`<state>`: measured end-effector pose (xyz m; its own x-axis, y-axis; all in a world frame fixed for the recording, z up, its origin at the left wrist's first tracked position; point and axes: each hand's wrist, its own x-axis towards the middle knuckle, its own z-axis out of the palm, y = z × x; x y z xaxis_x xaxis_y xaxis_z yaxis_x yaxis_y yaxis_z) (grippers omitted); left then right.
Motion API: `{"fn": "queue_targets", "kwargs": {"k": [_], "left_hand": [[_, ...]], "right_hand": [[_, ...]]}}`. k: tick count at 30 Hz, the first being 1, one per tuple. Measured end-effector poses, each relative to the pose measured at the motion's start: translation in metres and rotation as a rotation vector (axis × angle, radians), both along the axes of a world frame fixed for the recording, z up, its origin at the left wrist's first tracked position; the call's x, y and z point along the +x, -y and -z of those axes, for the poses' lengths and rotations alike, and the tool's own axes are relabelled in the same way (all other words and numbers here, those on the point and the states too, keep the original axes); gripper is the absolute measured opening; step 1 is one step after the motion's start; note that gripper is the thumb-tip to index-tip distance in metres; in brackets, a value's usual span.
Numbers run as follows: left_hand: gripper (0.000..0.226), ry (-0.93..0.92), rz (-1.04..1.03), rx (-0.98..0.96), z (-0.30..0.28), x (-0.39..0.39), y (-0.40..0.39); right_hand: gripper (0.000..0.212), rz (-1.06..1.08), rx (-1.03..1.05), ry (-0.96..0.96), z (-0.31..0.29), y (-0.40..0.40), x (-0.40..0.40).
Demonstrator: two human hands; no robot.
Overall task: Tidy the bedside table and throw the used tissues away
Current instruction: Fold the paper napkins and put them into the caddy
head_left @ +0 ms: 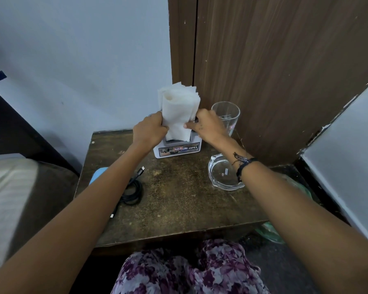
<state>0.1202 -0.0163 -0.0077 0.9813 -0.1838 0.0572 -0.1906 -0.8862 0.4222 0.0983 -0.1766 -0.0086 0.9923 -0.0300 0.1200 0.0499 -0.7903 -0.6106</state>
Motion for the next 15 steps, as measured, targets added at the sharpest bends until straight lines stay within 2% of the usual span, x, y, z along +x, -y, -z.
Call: {"fn": "queue_targets", "kwargs": {"k": [4,10,15], "left_hand": [[0.028,0.000,-0.002,-0.016,-0.001,0.000,0.000],[0.033,0.033,0.022,-0.135,0.003,-0.002,-0.007],[0.036,0.003,0.083,-0.180,0.005,0.004,-0.011]], "right_hand": [[0.027,-0.017,-0.090,0.057,0.000,-0.002,-0.001],[0.025,0.021,-0.028,0.168,0.004,-0.005,-0.004],[0.030,0.053,0.008,0.188,0.009,-0.007,-0.002]]}}
